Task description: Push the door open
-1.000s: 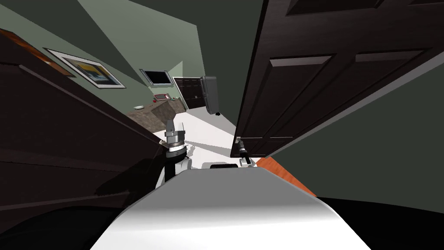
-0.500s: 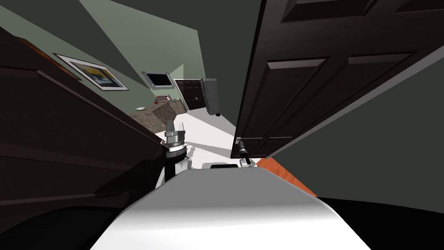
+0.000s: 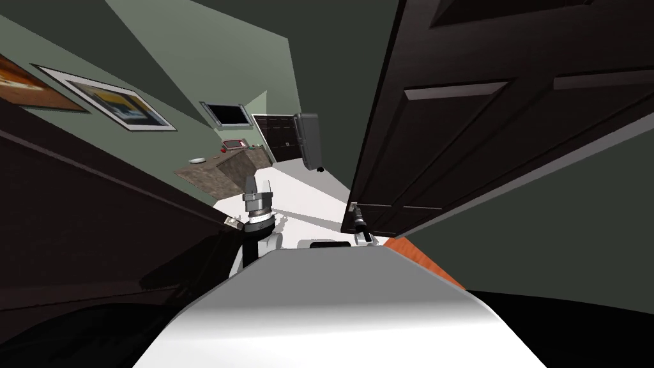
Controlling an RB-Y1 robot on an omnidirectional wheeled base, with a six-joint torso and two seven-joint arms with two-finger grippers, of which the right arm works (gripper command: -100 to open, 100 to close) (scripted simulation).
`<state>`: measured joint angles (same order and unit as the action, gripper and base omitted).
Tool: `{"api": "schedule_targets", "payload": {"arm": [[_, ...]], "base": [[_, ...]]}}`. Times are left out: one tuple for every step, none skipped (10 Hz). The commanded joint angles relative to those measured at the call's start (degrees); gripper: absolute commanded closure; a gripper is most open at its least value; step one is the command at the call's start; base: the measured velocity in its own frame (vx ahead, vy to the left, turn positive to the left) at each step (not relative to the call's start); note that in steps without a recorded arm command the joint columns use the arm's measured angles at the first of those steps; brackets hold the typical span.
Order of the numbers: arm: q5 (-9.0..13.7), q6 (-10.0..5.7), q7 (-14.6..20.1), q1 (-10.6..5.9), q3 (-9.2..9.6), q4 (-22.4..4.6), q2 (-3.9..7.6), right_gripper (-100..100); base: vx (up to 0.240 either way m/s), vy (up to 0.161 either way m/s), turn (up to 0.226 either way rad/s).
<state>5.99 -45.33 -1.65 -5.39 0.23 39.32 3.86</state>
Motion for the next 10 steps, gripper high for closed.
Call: {"api": "schedule_targets", "payload": {"arm": [[0.7,-0.23,-0.1,-0.44,-1.50,-0.3,1.12,100],[1.0,-0.21,-0.3,-0.50,-2.10,-0.4,1.28,100],[1.3,-0.20,-0.4,-0.55,-2.72,-0.5,1.42,100],[1.3,-0.20,-0.4,-0.55,-2.72,-0.5,1.42,100],[1.3,-0.20,-0.4,-0.55,-2.72,0.6,1.42,100],[1.3,-0.20,-0.4,-0.55,-2.72,-0.5,1.42,100],[1.8,-0.17,-0.7,-0.64,-3.69,-0.6,1.61,100],[2.1,-0.16,-0.9,-0.70,-4.34,-0.7,1.72,100],[2.1,-0.16,-0.9,-0.70,-4.34,-0.7,1.72,100],[2.7,-0.13,-1.2,-0.79,-5.36,-0.8,1.84,100]], "base": [[0.193,0.060,-0.051],[0.193,0.059,-0.061],[0.205,0.060,-0.034],[0.131,0.030,-0.025],[0.044,-0.002,-0.023],[0.006,-0.010,0.021],[0.083,0.018,-0.051],[0.161,0.051,-0.100],[0.118,0.051,-0.054],[0.127,0.046,-0.055]]}}
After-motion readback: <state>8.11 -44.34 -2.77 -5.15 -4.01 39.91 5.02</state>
